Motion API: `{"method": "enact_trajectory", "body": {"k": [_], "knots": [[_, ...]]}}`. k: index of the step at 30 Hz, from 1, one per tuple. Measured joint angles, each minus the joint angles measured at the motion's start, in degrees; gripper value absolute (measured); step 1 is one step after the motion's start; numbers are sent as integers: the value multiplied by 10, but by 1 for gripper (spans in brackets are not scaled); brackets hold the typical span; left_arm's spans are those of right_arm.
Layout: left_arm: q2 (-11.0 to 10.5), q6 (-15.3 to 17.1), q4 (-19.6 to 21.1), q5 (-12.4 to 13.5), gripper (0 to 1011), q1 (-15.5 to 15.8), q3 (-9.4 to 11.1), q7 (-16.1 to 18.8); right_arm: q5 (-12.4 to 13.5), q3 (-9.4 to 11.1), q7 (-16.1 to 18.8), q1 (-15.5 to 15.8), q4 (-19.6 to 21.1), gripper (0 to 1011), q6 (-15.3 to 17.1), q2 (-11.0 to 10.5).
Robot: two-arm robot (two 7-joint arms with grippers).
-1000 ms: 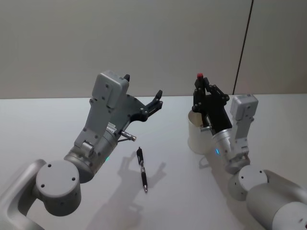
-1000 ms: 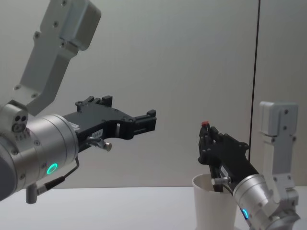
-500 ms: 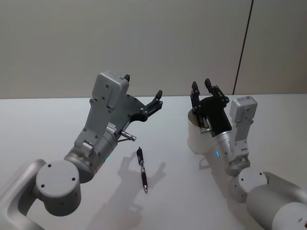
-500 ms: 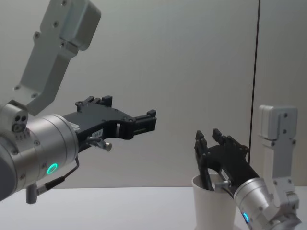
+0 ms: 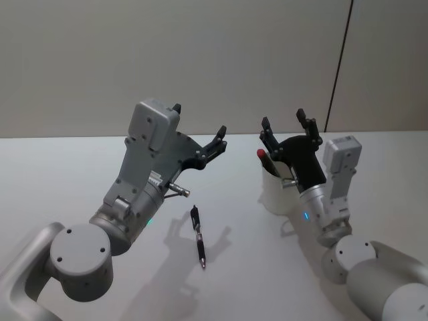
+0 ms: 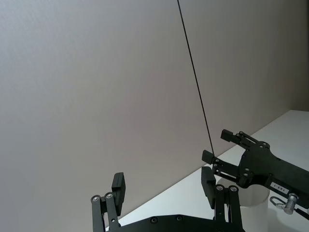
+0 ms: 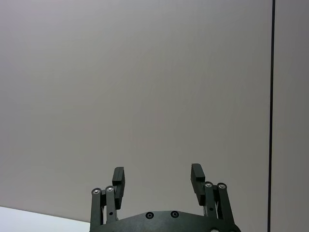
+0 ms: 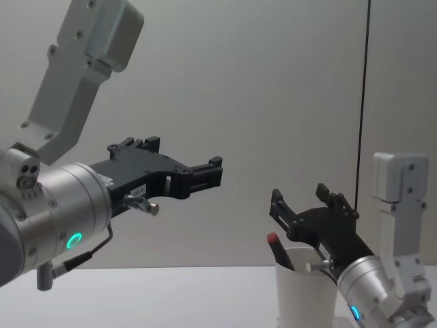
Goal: Place the pen into the pen holder.
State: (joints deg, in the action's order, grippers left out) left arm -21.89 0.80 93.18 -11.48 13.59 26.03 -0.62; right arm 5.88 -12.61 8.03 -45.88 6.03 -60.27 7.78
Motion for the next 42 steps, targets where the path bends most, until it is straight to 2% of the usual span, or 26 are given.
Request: {"method": "enact_trajectory", "body": {"k": [3,6,8,12,13,19,20,22,23,25,27,28,32,35,42], "knots": [[0,0,0,0,1002,0,0,0,0,3,4,1,4,882,1,-2],[0,0,0,0,1002,0,0,0,3,10,14,9,22,991,13,-6],[0,0,0,0,1002,0,0,0,4,13,20,15,38,1002,25,-8],[0,0,0,0,1002,0,0,0,9,21,31,51,117,1002,74,-18],[0,0,0,0,1002,0,0,0,11,24,37,69,154,1002,104,-22],[0,0,0,0,1002,0,0,0,18,36,54,138,305,1002,210,-41],[0,0,0,0,1002,0,0,0,18,36,54,138,305,1002,210,-41],[0,0,0,0,1002,0,0,0,21,42,58,166,367,1002,254,-50],[0,0,0,0,1002,0,0,0,21,42,58,166,367,1002,254,-50],[0,0,0,0,1002,0,0,0,22,48,60,189,421,1002,299,-58],[0,0,0,0,1002,0,0,0,23,51,60,200,444,1002,321,-62],[0,0,0,0,1002,0,0,0,23,54,60,210,468,1002,339,-66],[0,0,0,0,1002,0,0,0,23,60,60,227,506,1002,378,-73],[0,0,0,0,1002,0,0,0,22,68,57,246,550,1002,422,-82],[0,0,0,0,1002,0,0,0,20,79,54,272,607,1002,486,-96]]}}
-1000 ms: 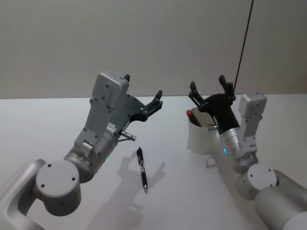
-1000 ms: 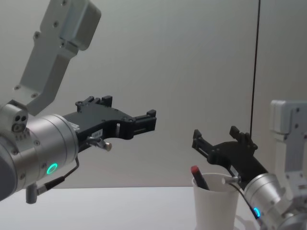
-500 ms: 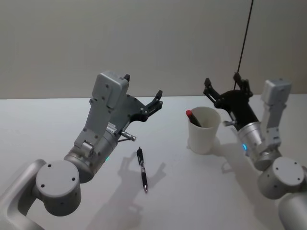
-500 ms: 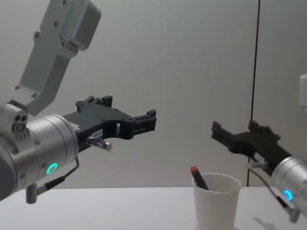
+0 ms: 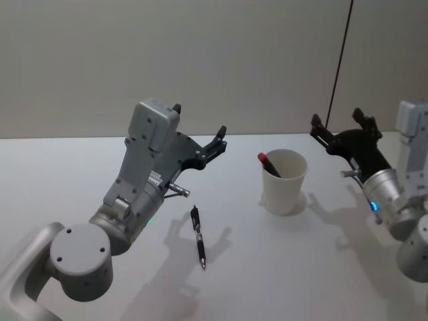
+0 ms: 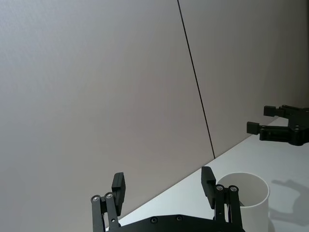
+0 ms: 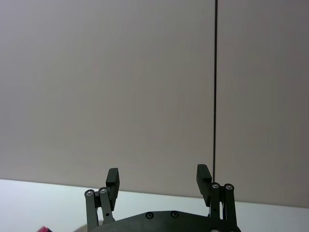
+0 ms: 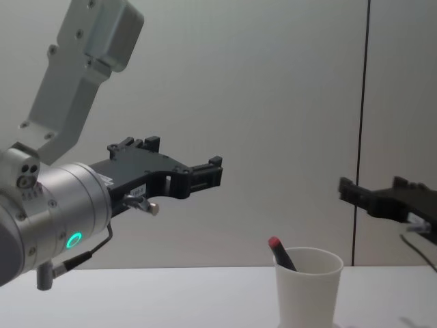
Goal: Place the pen into the pen holder.
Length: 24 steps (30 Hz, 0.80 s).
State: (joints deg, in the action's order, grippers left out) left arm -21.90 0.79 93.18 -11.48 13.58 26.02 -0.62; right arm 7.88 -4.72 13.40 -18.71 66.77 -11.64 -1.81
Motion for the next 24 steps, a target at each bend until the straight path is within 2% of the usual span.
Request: {"method": "enact_trajectory", "body": {"k": [2,10,17,24], "knots": [[0,0,0,0,1002,0,0,0,-3,6,-2,12,25,1002,35,-8],[0,0,0,0,1002,0,0,0,-14,22,-7,38,72,1002,104,-27],[0,0,0,0,1002,0,0,0,-28,34,-8,56,99,1002,150,-42],[0,0,0,0,1002,0,0,0,-42,43,-4,73,121,1002,180,-55]]}}
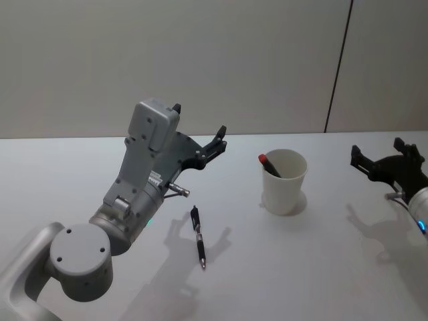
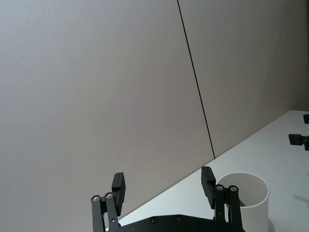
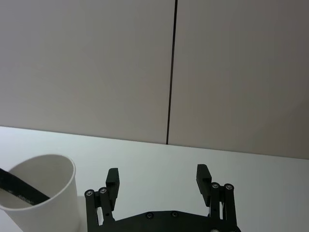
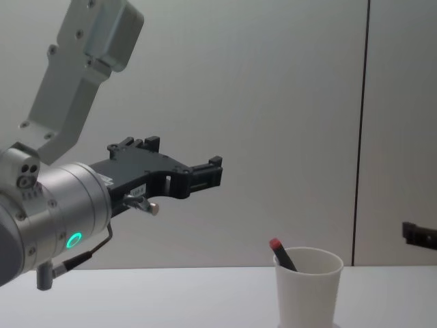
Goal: Place the pen into the pen holder.
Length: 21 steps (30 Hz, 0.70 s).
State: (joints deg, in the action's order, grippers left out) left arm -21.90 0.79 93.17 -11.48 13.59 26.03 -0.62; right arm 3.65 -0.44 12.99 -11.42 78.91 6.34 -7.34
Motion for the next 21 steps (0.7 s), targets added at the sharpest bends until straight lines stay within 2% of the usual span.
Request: {"method": "enact_trajectory", "body": {"k": [10,21], "knots": [[0,0,0,0,1002,0,0,0,-13,11,13,25,29,1002,22,-16],[0,0,0,0,1002,0,0,0,-17,21,27,48,55,1002,36,-29]]}}
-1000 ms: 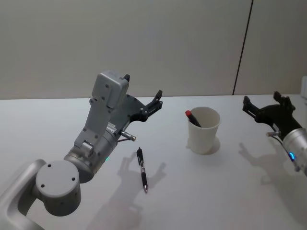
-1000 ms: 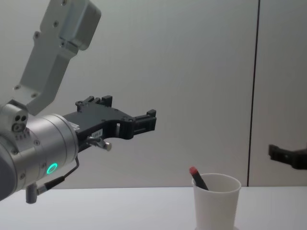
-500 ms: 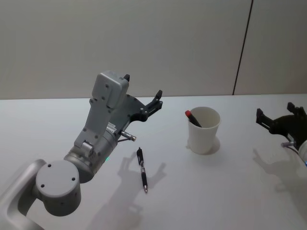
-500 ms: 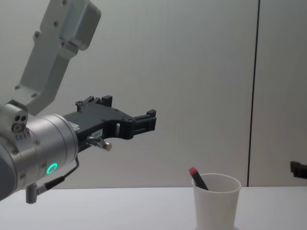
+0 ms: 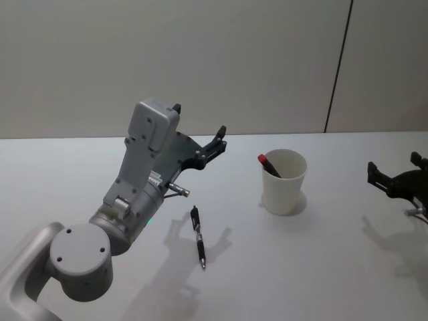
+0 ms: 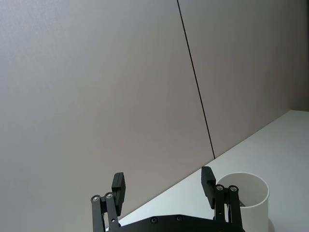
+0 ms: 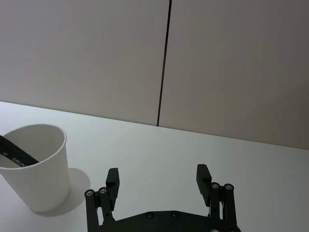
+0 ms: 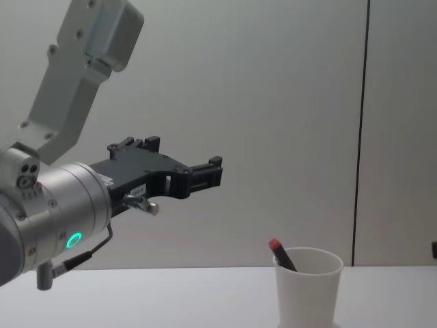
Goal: Place the pen into the pen holder.
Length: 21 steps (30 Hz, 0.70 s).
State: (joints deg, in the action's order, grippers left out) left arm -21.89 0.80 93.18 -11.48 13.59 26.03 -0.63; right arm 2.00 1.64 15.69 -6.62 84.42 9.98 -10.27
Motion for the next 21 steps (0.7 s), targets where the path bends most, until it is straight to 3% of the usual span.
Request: {"method": "enact_trajectory", "body": {"k": [13,21], "knots": [[1,15,7,1,1002,-4,-1,1,-1,4,6,10,12,1002,7,-5],[1,53,21,-26,1002,-12,-4,19,-1,5,8,13,15,1002,9,-7]]}}
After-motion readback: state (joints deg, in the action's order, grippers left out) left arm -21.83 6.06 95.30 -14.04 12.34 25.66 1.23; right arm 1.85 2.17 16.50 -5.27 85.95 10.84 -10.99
